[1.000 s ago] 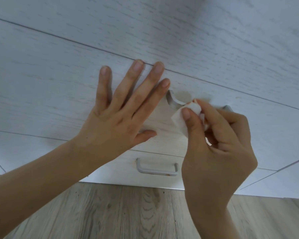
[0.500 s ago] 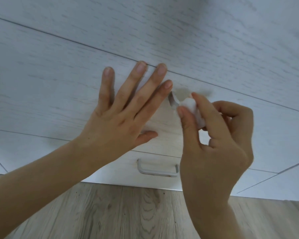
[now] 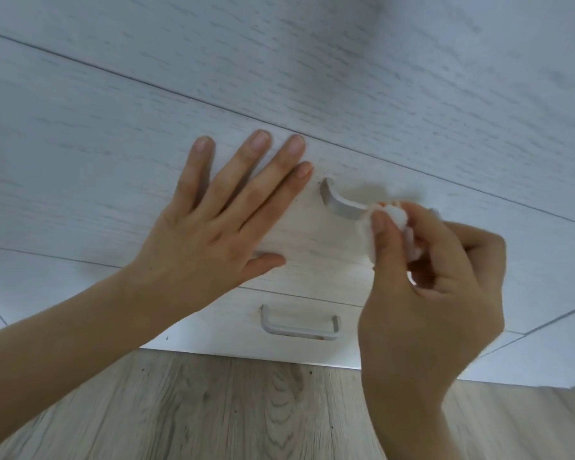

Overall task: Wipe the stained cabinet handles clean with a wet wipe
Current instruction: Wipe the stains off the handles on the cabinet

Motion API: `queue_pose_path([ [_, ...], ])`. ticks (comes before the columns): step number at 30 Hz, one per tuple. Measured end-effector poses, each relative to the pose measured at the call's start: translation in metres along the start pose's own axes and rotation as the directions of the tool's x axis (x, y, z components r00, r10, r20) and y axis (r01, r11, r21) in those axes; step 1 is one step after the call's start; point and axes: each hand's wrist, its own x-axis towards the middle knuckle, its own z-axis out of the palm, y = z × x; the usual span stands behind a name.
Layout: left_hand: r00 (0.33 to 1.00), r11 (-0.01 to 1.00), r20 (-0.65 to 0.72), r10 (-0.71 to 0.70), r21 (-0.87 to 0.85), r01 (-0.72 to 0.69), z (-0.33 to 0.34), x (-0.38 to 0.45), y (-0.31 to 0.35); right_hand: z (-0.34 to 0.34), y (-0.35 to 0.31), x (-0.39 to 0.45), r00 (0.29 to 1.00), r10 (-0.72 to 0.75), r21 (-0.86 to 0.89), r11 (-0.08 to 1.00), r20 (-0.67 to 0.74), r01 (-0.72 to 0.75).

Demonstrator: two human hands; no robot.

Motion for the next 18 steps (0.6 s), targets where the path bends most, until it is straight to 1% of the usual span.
queue_pose_path([
  [2, 1.0, 1.0, -0.001, 0.007, 0.008, -0.007, 0.001, 0.0, 0.0, 0.001, -0.003, -0.004, 0.999, 0.033, 0.056, 0.998, -0.036, -0.031],
  [5, 1.0, 1.0, -0.011, -0.002, 0.013, 0.002, 0.003, 0.0, 0.0, 0.013, -0.011, -0.005, 1.0, 0.0, 0.105, 0.994, -0.021, 0.003],
  [8, 1.0, 1.0, 0.001, 0.008, 0.003, -0.008, 0.002, 0.001, -0.001, 0.017, -0.009, -0.005, 0.999, -0.042, 0.057, 0.998, 0.006, 0.041],
  [11, 1.0, 1.0, -0.004, -0.004, -0.013, 0.004, 0.001, 0.0, 0.001, 0.011, -0.002, -0.008, 0.999, 0.026, 0.06, 0.998, -0.045, -0.023],
  [12, 1.0, 1.0, -0.003, -0.007, -0.015, 0.007, 0.001, 0.0, 0.002, 0.011, -0.003, -0.009, 0.999, 0.029, 0.07, 0.997, -0.041, -0.026],
  [15, 1.0, 1.0, -0.021, -0.002, -0.016, 0.002, 0.003, 0.0, 0.0, 0.018, -0.01, -0.006, 0.999, -0.037, 0.09, 0.995, 0.007, 0.036],
  [18, 0.989, 0.992, -0.097, -0.112, -0.07, 0.105, 0.006, 0.0, 0.003, 0.029, -0.017, 0.001, 0.996, -0.087, 0.063, 0.994, -0.005, 0.087],
])
